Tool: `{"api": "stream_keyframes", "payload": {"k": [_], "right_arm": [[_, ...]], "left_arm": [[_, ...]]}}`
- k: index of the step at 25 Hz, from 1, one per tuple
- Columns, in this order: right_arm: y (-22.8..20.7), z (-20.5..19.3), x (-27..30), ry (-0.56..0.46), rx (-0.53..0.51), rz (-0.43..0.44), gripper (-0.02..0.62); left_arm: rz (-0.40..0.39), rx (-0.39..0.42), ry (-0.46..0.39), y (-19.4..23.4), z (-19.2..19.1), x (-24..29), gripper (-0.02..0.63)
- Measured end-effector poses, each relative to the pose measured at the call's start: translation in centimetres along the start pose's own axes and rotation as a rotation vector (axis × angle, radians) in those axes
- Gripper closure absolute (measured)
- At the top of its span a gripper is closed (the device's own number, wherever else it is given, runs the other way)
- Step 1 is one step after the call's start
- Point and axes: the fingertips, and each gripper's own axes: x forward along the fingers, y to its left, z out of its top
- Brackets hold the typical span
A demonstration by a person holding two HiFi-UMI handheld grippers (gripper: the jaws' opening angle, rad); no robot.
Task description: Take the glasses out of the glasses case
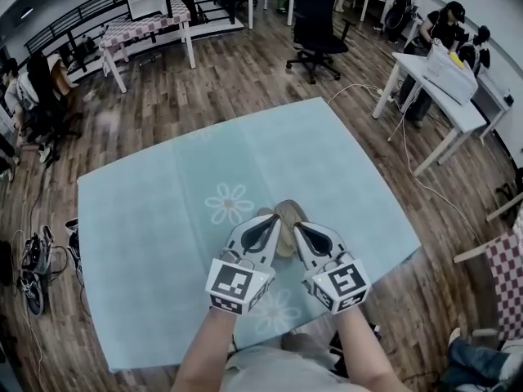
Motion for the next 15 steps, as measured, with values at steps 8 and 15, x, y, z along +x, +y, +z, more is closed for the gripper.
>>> {"api": "stream_keyframes", "payload": {"k": [8, 15], "right_arm": [[-1.4, -1.4, 1.5, 0.017, 0.045, -0.014, 0.589], [-2.9, -3.7, 3.0, 0.081, 0.09, -0.031, 0.462]], "left_arm": [[0.012, -0.012, 0.041, 1.5, -2.1, 1.7, 0.598], [0.024, -0.041, 0.055, 2.2, -4.1, 3.1, 0.598]]}}
